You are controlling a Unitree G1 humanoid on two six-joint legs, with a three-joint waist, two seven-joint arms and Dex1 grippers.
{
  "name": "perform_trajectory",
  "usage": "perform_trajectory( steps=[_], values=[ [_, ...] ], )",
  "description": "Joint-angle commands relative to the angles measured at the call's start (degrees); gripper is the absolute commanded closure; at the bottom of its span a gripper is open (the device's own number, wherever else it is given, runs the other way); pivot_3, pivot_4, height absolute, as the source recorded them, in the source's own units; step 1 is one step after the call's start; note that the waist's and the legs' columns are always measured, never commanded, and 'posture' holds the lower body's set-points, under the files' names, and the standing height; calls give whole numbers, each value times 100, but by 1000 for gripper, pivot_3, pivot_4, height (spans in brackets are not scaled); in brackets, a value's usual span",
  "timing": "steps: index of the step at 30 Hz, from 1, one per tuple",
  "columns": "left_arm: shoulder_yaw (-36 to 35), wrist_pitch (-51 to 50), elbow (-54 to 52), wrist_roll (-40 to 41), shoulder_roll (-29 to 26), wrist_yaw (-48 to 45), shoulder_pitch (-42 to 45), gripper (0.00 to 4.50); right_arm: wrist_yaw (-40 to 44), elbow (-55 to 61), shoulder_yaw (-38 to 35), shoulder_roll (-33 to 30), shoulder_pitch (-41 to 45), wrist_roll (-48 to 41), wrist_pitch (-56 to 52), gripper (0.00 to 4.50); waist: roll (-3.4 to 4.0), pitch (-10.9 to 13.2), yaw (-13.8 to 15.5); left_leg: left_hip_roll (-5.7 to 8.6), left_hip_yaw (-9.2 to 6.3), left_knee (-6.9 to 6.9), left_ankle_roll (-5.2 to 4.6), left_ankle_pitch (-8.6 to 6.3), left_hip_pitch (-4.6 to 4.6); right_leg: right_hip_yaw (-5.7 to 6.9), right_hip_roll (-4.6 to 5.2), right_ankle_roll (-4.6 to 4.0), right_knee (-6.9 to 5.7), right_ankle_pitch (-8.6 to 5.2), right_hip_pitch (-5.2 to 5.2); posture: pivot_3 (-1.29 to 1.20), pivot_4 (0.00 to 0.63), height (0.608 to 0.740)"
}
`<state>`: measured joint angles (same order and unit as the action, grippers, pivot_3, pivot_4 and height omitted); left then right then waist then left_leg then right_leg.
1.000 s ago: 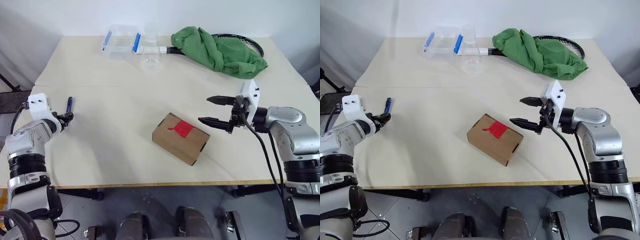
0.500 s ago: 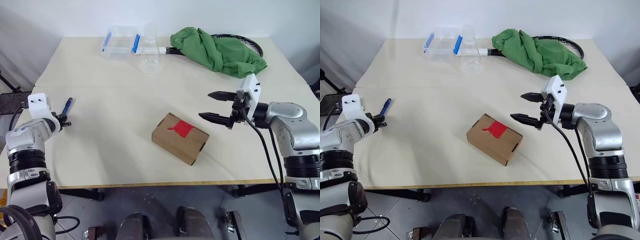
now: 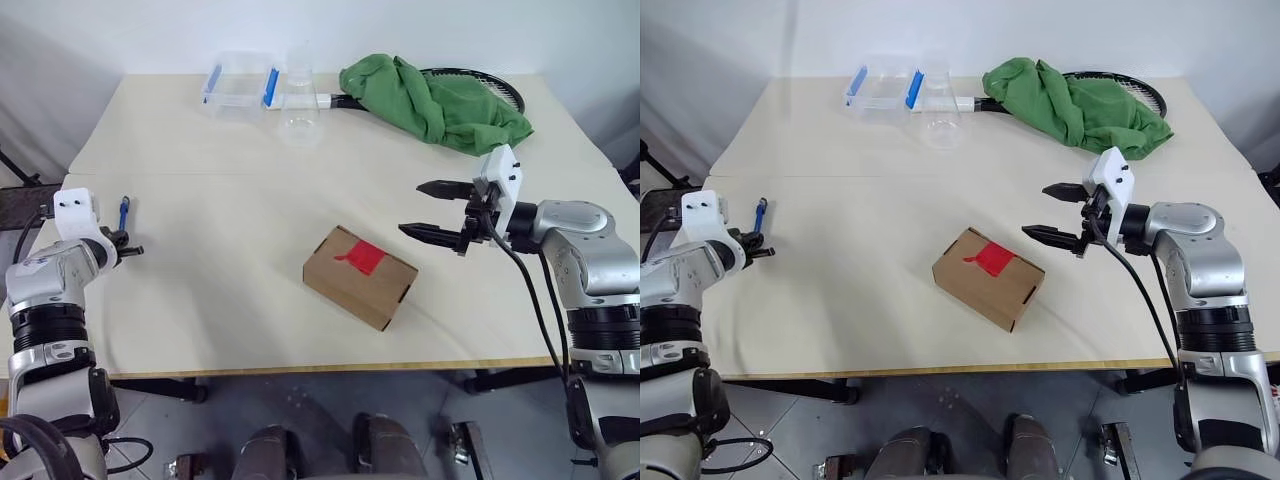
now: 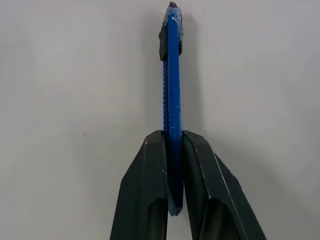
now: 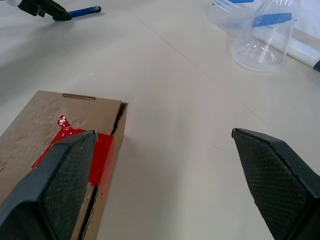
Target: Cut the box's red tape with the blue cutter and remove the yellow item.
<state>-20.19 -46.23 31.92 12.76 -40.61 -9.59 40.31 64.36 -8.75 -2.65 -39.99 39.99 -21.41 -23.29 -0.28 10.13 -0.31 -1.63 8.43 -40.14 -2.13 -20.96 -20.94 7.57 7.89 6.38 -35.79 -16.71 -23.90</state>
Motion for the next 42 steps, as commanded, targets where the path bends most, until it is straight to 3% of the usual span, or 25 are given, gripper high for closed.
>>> perform_trajectory(
  steps=[1,7,8,11,18,28,33,36,40,42],
  values=[
    [107,-367,11,-67,-35,-103,-274,3946,34,67,-48,-60,148,-16,110,0,0,0,0,0,0,0,0,0,0,0,0,0,0,0,0,0,150,740],
    [98,-493,-126,-6,-91,-254,-330,3946,46,21,-9,-26,175,-6,132,0,0,0,-1,0,0,1,0,0,0,0,0,0,0,0,0,0,150,740],
    [23,-542,-117,37,-70,-222,-306,3785,47,20,-3,-23,178,-4,133,0,0,0,-1,0,0,1,0,0,0,0,0,0,0,0,0,0,150,740],
    [19,-573,-106,-3,-86,-182,-280,3114,47,10,9,-7,188,1,148,0,0,0,0,0,0,1,0,0,0,0,1,0,0,0,0,0,150,740],
    [187,-372,-187,-163,-143,-260,-368,1064,62,56,1,-28,151,-2,174,0,0,0,5,0,0,0,0,0,0,-2,1,0,-1,0,0,0,150,740],
    [155,-479,215,15,-57,-649,-420,1064,60,110,5,-29,140,-16,129,0,3,-2,10,3,0,0,0,0,0,-1,4,0,-1,0,0,0,150,740],
    [181,-419,604,14,-39,-824,-294,2145,44,109,11,-17,165,-19,99,0,23,-14,22,6,0,0,-1,0,1,-1,7,0,-1,0,1,0,150,740],
    [268,-376,818,-25,-54,-957,-195,2145,39,53,24,-5,208,-1,111,0,42,-25,28,9,0,0,-2,1,2,0,10,0,-3,0,1,0,150,740],
    [270,-202,965,-120,-69,-904,-146,2964,25,42,27,0,219,4,114,0,51,-30,29,11,0,1,-3,1,3,0,12,0,-5,0,1,0,150,740],
    [279,-185,992,-141,-80,-934,-135,2964,15,43,25,2,215,7,114,0,51,-30,36,11,0,0,-3,1,3,-1,13,0,-6,0,2,0,150,740]
  ],
)
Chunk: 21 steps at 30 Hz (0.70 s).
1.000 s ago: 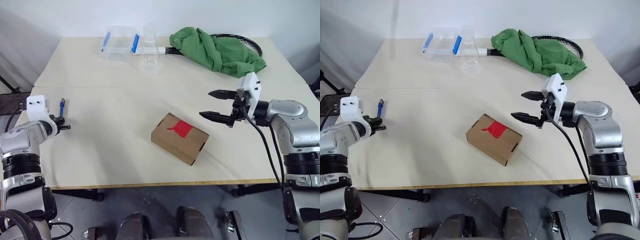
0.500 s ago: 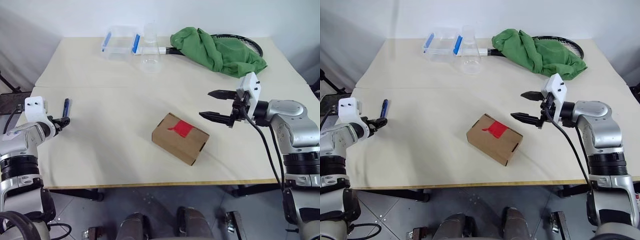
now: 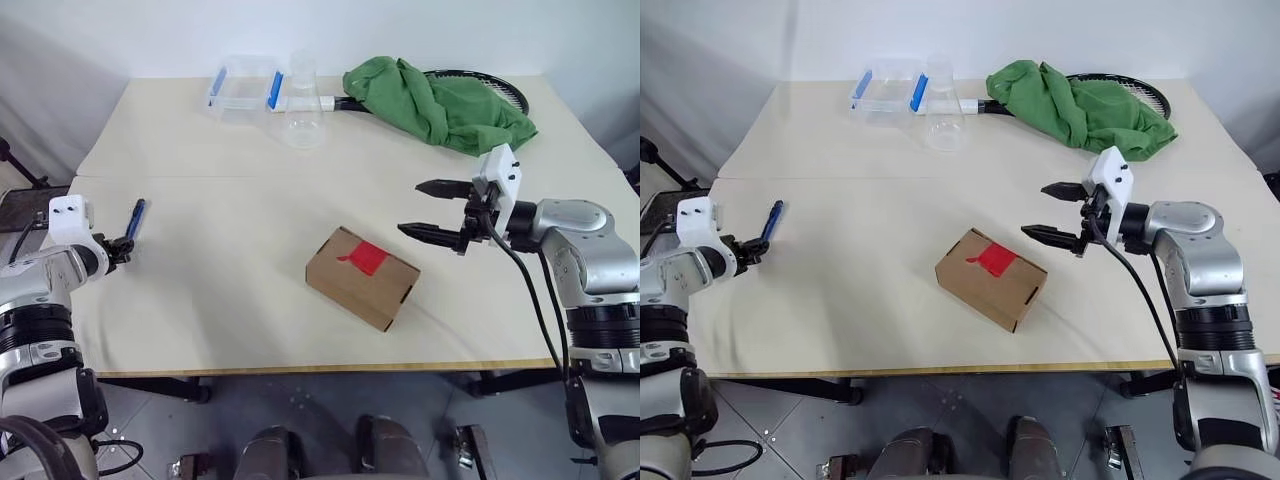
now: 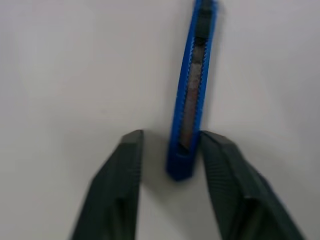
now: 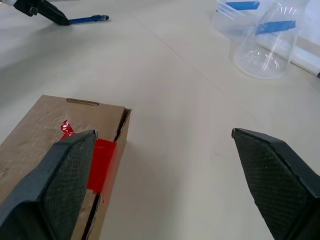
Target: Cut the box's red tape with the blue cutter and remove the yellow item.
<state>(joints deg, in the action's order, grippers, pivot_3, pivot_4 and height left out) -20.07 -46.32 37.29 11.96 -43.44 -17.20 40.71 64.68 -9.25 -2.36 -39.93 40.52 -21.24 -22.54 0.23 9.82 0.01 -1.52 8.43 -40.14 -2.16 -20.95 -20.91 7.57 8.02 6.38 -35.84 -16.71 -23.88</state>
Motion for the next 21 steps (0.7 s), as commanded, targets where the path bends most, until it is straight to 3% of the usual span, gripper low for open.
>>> perform_trajectory(
  steps=[1,4,16,21],
  values=[
    [276,-178,474,-69,191,-201,-168,3185,-17,96,-4,-5,160,-7,38,0,0,0,5,1,0,0,-1,0,0,0,1,0,-1,0,0,0,150,740],
    [291,-102,571,-96,168,-270,-123,3798,-14,91,-9,8,179,-16,1,0,3,-2,5,2,0,0,-2,1,1,0,2,0,-1,0,1,0,150,740],
    [352,-118,306,-173,53,-443,-207,3798,-13,67,-2,26,193,5,7,0,5,-3,1,3,-1,0,-3,1,2,1,4,0,-3,0,2,0,150,740],
    [421,-661,-966,125,-162,-1009,-702,3798,15,190,-22,-16,180,-32,-35,0,5,-3,-22,2,-1,2,-2,1,1,1,3,0,-2,0,0,0,150,740]
  ],
)
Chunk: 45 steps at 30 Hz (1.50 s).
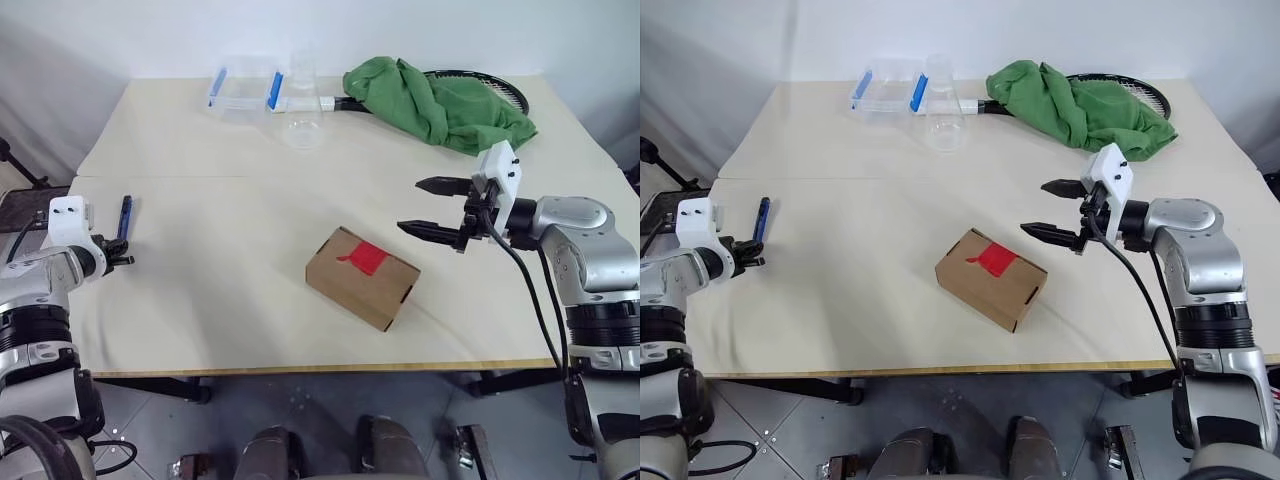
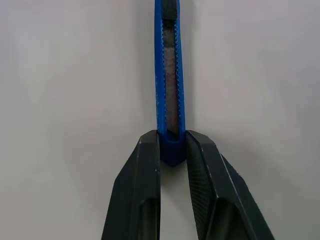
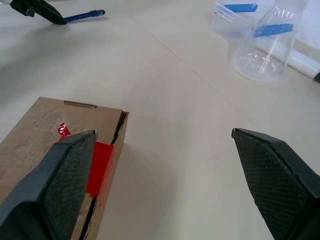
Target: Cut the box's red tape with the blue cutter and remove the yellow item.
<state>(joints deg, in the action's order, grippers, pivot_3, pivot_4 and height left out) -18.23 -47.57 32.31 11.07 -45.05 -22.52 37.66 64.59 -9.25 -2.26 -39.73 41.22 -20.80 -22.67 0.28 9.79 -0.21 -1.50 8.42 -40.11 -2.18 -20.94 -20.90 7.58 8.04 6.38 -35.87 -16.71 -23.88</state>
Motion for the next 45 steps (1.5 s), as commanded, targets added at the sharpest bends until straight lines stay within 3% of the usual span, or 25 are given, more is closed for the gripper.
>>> perform_trajectory(
  steps=[1,6,10,15,21,26,34,35,45],
  values=[
    [239,-604,-826,330,-66,-697,-590,3798,46,247,-36,-53,111,-102,-48,0,0,0,-9,0,0,1,0,0,0,0,0,0,0,0,0,0,150,740],
    [-36,-761,-2763,1057,-360,-1638,-1782,3798,138,532,-8,-121,153,-182,-232,0,-4,4,-27,-4,-2,3,2,-1,-8,-1,0,0,2,0,-9,0,150,740],
    [-238,-112,-3701,1439,-502,-2499,-2704,3798,293,889,320,-215,266,-113,-503,0,-16,12,-28,-9,-2,1,2,-1,-19,-1,1,-1,7,-1,-15,0,150,740],
    [158,739,-4037,1348,-1100,-3677,-3552,3798,175,1383,757,38,525,-54,-629,0,-24,16,-77,-13,9,3,7,-3,-39,-3,0,-8,2,-4,-46,0,150,740],
    [397,1960,-3760,1352,-1281,-4679,-3527,3798,-257,2240,1602,634,714,86,-1248,0,-23,17,-139,-16,18,9,11,-6,-45,-4,-4,-12,0,-6,-62,0,150,740],
    [804,2727,-3511,947,-1330,-4894,-3252,3827,-428,2821,2663,821,587,626,-1377,1576,-25,17,-139,-13,20,9,10,-6,-55,1,-7,-12,0,-6,-69,0,150,740],
    [1210,3407,-3397,515,-1546,-5297,-3353,3827,-510,2410,3679,1384,755,1470,-656,4309,-30,17,-158,-17,25,8,11,-6,-55,1,-18,-12,0,-6,-72,0,150,740],
    [1219,3449,-3365,460,-1551,-5252,-3375,3827,-538,2245,3798,1464,755,1636,-429,4482,-30,17,-165,-19,25,8,12,-7,-55,3,-25,-12,0,-6,-72,0,150,740],
    [1251,3635,-3247,271,-1707,-5169,-3615,3827,-295,1191,4218,2041,746,2237,825,4482,-30,17,-221,-28,33,11,19,-11,-47,0,-39,-18,0,-10,-72,0,150,740]
  ],
)
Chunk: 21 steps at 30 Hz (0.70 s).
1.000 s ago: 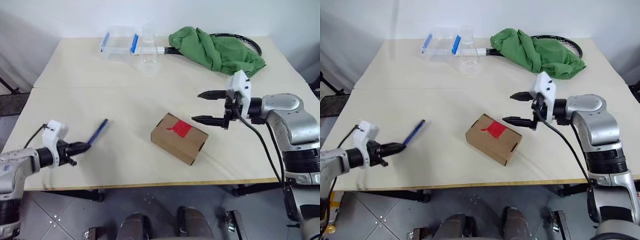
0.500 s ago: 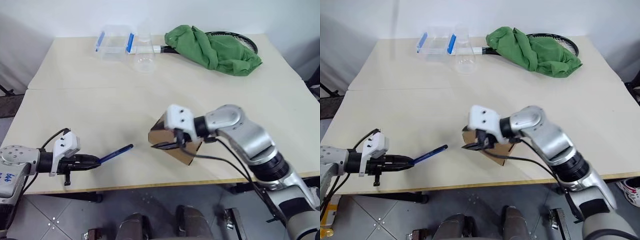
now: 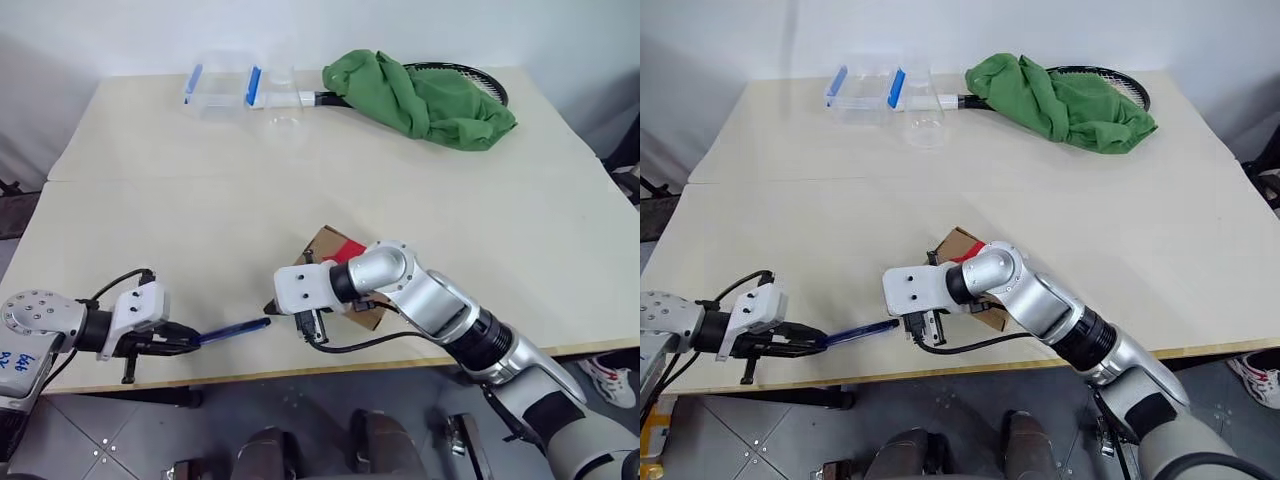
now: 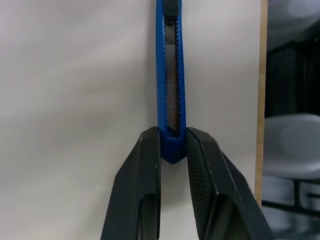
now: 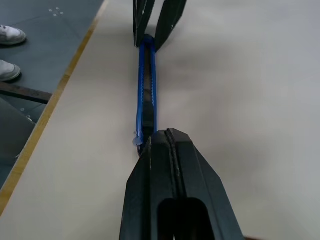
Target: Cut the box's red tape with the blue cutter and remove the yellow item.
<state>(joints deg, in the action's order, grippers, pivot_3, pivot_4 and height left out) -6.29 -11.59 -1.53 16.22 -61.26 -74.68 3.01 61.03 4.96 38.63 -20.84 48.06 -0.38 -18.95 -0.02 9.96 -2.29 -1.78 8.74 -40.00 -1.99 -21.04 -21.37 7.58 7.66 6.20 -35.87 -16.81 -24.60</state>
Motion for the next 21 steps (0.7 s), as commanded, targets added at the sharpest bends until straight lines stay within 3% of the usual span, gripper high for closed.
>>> perform_trajectory(
  steps=[1,21],
  values=[
    [63,55,132,-223,-77,47,-149,3827,79,-392,165,225,69,258,580,4482,0,0,-31,0,2,2,0,0,4,0,0,-1,0,0,2,0,150,740],
    [139,35,116,-259,-10,151,-29,3827,291,-2376,257,1551,279,907,1910,4482,3,1,-92,-3,4,2,3,1,17,-5,-2,-5,-11,-3,9,0,150,740]
  ],
)
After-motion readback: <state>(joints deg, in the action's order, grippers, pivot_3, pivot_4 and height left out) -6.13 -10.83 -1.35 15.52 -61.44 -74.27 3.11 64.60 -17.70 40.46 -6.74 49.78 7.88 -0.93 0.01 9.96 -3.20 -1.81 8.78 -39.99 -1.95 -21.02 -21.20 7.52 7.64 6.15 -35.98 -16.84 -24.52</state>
